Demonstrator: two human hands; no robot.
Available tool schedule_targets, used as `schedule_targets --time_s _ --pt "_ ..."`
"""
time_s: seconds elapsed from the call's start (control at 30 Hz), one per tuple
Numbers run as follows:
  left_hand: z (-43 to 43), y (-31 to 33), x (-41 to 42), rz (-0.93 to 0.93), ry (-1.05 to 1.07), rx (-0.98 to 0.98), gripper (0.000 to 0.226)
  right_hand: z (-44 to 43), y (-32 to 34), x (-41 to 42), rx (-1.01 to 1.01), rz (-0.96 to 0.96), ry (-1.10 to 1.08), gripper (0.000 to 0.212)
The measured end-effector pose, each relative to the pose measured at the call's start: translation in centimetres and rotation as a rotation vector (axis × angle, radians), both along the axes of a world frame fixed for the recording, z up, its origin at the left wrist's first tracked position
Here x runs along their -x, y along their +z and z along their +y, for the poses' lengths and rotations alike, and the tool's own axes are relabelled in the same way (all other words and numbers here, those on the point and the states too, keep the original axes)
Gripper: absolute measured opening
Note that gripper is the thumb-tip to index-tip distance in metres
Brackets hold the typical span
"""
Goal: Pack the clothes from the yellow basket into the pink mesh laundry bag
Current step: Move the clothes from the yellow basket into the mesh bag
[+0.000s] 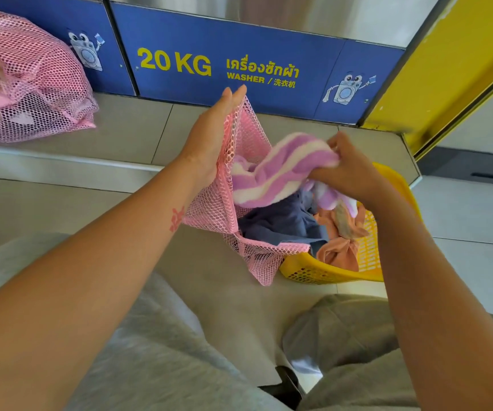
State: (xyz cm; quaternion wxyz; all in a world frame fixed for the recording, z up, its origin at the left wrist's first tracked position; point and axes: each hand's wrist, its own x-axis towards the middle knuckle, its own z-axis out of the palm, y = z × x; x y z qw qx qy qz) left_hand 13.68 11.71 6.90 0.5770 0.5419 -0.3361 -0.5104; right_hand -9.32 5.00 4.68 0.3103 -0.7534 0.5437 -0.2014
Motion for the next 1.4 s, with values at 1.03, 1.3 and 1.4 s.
schedule_targets --time_s 1.03,1.3,1.4 --pt "-0.9 0.2 1.8 0.044 -0.072 0.041 0.017 4.0 -9.2 -6.6 0.233 0.791 0.414 0.049" --pt "-1.5 -0.8 3.1 0.004 -0.035 -0.011 0.067 1.1 -8.8 0.2 0.276 0.483 -0.138 0.054" --pt "-1.9 -0.9 3.9 -0.027 -0.08 -0.023 0.075 0.2 -10.6 3.5 0.114 0.484 -0.259 0.056"
